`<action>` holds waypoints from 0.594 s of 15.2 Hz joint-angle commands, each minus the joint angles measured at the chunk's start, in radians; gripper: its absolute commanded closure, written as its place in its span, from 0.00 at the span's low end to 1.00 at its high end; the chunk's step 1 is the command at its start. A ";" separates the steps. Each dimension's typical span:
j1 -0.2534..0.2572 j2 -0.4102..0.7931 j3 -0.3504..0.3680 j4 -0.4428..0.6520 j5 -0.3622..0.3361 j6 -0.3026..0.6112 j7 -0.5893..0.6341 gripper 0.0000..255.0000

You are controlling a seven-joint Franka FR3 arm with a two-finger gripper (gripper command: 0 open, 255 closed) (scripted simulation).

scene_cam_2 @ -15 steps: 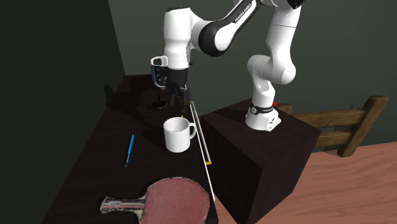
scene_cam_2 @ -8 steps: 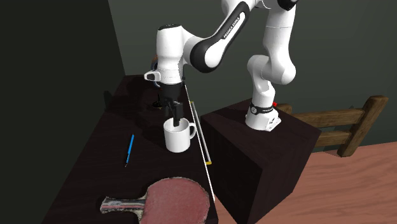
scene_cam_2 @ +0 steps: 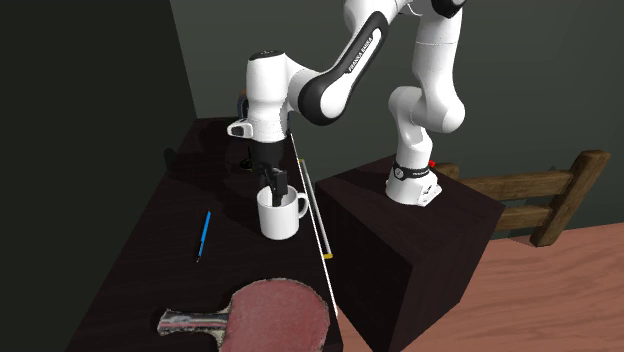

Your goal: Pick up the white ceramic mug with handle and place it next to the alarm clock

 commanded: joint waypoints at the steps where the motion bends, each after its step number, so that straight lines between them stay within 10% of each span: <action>1: 0.000 0.000 0.000 0.000 0.000 0.001 0.000 0.00; 3: 0.000 0.000 0.000 0.000 0.000 0.000 0.000 0.00; 4: 0.000 0.000 0.000 0.000 0.000 0.000 0.000 1.00; 9: 0.000 0.000 0.000 0.000 0.000 0.000 0.000 1.00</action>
